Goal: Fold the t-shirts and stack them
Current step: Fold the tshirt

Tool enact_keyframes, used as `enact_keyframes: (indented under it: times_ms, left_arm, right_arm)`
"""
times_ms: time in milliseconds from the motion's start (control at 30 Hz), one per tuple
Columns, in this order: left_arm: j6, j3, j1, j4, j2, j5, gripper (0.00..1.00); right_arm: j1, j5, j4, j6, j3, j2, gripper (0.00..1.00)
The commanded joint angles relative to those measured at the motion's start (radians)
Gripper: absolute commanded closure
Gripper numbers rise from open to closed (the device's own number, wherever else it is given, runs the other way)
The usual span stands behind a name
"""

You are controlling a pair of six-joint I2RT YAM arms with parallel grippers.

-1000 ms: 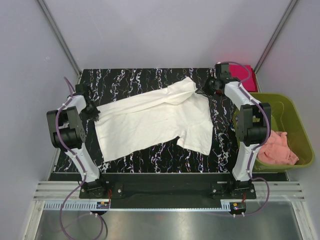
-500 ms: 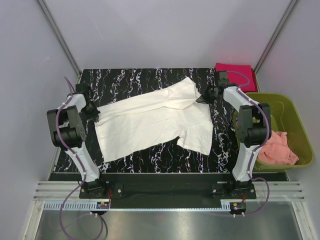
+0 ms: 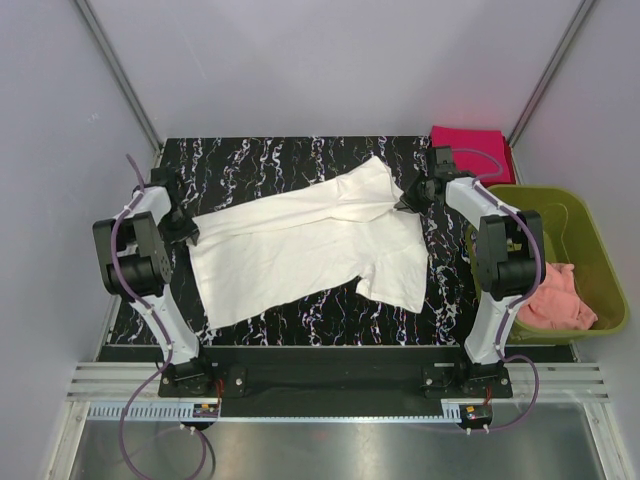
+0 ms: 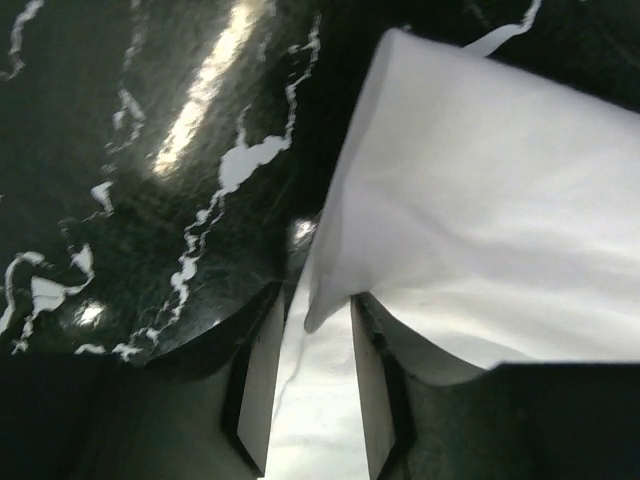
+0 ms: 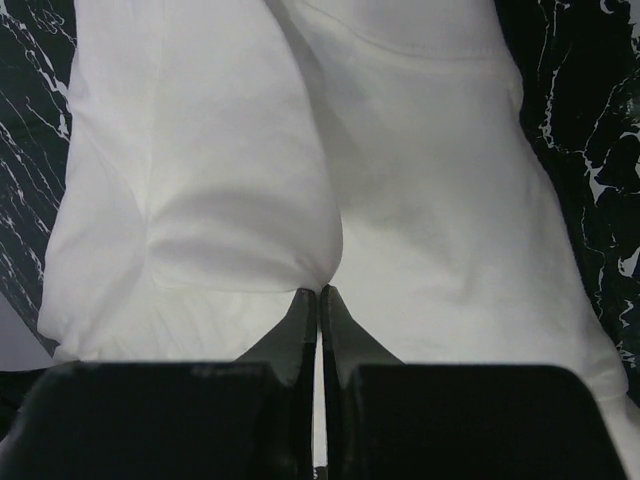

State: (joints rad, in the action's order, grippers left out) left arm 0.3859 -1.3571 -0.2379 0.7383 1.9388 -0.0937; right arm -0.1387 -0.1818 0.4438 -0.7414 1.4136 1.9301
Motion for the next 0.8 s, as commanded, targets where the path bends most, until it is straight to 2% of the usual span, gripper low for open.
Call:
enact_keyframes:
  times_ms: [0, 100, 200, 300, 333, 500, 600, 767]
  left_arm:
    - [0.031, 0.004, -0.011, 0.042, -0.107, -0.106, 0.57]
    - [0.036, 0.006, -0.017, 0.050, -0.153, -0.144, 0.54]
    - [0.045, -0.058, -0.017, 0.085, -0.169, -0.167, 0.52]
    - [0.047, -0.083, -0.017, 0.044, -0.184, -0.097, 0.52]
    - [0.044, -0.083, -0.018, 0.030, -0.181, -0.025, 0.52]
    - [0.018, -0.119, -0.017, 0.001, -0.091, 0.121, 0.62]
    - [0.008, -0.134, -0.018, -0.039, -0.017, 0.234, 0.65]
    - [0.024, -0.169, -0.018, -0.002, 0.058, 0.206, 0.74]
  right_arm:
    - [-0.006, 0.047, 0.016, -0.010, 0.028, -0.046, 1.00]
    - [-0.006, 0.036, 0.021, -0.004, 0.036, -0.043, 1.00]
    - [-0.006, 0.038, 0.032, 0.005, 0.028, -0.060, 1.00]
    - [-0.006, 0.025, 0.032, 0.013, 0.013, -0.077, 1.00]
    - [-0.006, 0.021, 0.029, 0.010, 0.010, -0.077, 1.00]
    - [-0.006, -0.024, 0.030, 0.023, 0.050, -0.048, 1.00]
    - [-0.012, -0.047, 0.058, 0.037, 0.074, -0.030, 1.00]
    - [-0.021, -0.036, 0.070, 0.034, 0.035, -0.069, 1.00]
